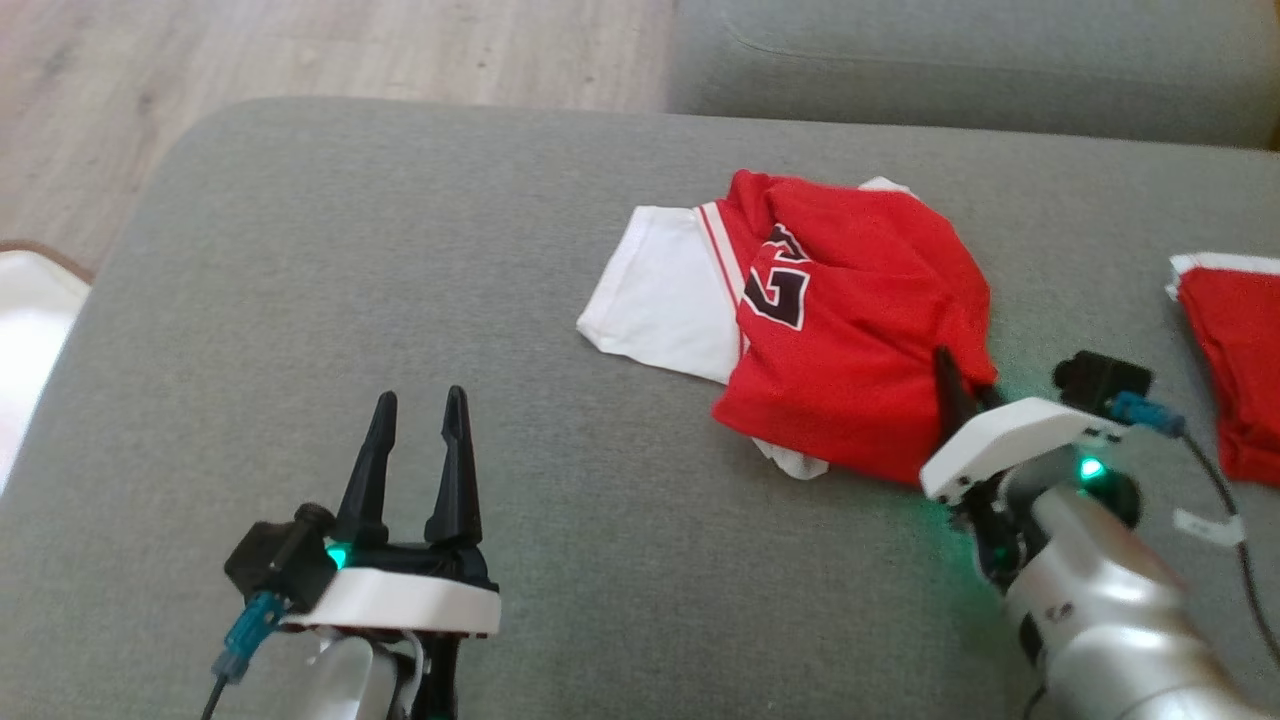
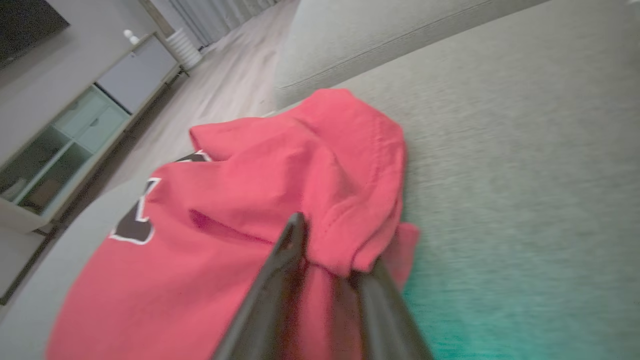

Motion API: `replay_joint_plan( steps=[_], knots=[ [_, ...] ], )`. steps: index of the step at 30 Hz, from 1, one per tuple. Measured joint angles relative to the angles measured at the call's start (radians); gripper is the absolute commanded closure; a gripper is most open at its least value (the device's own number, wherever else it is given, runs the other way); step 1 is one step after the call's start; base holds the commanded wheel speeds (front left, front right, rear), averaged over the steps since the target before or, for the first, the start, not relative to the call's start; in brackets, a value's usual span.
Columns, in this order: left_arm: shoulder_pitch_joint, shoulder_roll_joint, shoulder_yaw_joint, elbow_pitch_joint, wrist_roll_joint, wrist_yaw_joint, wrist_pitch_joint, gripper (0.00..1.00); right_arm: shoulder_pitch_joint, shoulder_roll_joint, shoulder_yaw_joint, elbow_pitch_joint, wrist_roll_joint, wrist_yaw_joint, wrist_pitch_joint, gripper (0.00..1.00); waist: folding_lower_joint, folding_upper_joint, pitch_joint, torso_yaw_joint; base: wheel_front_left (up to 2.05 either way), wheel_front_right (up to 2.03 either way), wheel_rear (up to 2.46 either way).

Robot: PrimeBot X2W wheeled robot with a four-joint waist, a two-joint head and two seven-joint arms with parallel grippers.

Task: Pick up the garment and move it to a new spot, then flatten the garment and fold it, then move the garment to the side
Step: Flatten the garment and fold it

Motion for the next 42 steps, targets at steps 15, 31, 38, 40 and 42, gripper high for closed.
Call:
replay_joint_plan(
  steps=[15,31,38,40,42],
  knots=[
    [-0.016,0.0,0.012,-0.012,0.016,-0.009,0.0,0.0,0.021,-0.012,-0.165,-0.389,-0.312,0.0,-0.06,0.0,0.0,0.0,-0.008,-0.126,0.0,0.0,0.0],
    [0.009,0.0,0.031,0.001,0.026,-0.016,0.0,0.0,0.488,0.031,-0.205,-0.774,-0.315,0.0,-0.06,0.0,-0.0001,0.0,-0.027,-0.193,0.0,0.0,0.0],
    [0.008,0.0,0.035,-0.007,0.026,-0.016,0.0,0.0,0.487,0.032,-0.192,-0.793,-0.316,0.0,-0.06,0.0,-0.0001,0.0,-0.011,-0.191,0.0,0.0,0.0],
    [0.005,0.0,0.033,-0.011,0.025,-0.016,0.0,0.0,0.482,0.032,-0.196,-0.796,-0.323,0.0,-0.06,0.0,-0.0001,0.0,0.001,-0.189,0.0,0.0,0.0],
    [0.0,0.0,0.027,-0.016,0.025,-0.016,0.0,0.0,0.469,0.032,-0.203,-0.796,-0.341,0.0,-0.06,0.0,0.0,0.0,0.016,-0.184,0.0,0.0,0.0]
  ],
)
